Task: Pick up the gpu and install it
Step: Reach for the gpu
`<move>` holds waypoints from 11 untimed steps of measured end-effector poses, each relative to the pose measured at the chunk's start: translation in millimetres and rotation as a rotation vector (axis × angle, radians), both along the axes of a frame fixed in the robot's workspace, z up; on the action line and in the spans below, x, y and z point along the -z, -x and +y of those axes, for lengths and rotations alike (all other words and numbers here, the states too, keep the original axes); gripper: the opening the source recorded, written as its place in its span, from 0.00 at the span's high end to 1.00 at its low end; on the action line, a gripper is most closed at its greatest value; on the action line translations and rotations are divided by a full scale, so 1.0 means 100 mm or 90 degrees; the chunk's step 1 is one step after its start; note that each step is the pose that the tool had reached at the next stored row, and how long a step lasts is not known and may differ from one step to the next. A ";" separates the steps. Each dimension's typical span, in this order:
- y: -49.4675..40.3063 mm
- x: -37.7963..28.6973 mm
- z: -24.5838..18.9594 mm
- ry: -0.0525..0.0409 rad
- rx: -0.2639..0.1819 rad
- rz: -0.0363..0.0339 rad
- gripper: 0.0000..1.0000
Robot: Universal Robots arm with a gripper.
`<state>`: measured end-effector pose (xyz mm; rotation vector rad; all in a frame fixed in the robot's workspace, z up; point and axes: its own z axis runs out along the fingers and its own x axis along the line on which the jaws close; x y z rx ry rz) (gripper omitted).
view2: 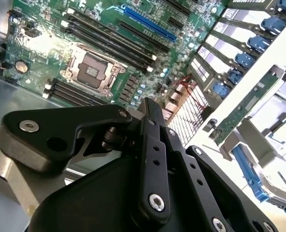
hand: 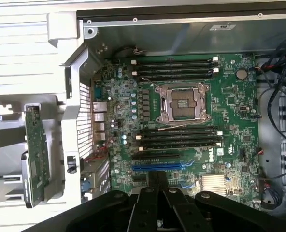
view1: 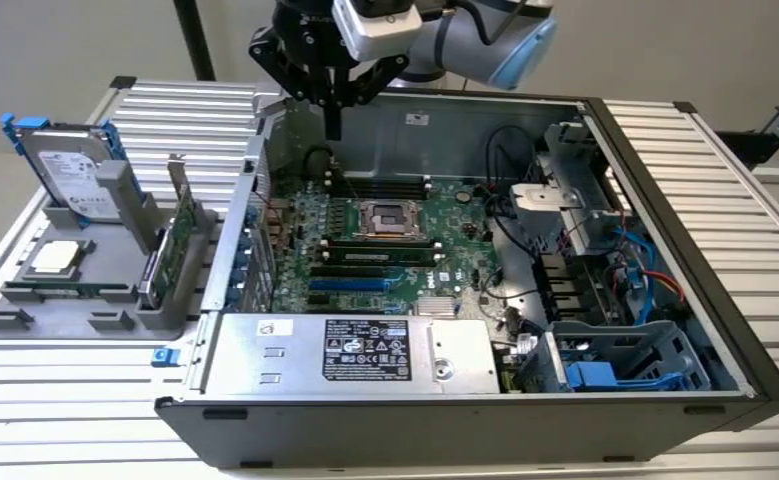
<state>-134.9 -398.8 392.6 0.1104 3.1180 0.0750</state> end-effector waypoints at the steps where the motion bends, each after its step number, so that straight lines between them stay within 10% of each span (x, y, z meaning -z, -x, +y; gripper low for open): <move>1: 0.009 0.000 0.000 0.0000 0.000 0.0000 1.00; 11: 0.082 0.000 -0.002 0.0000 0.000 0.0000 1.00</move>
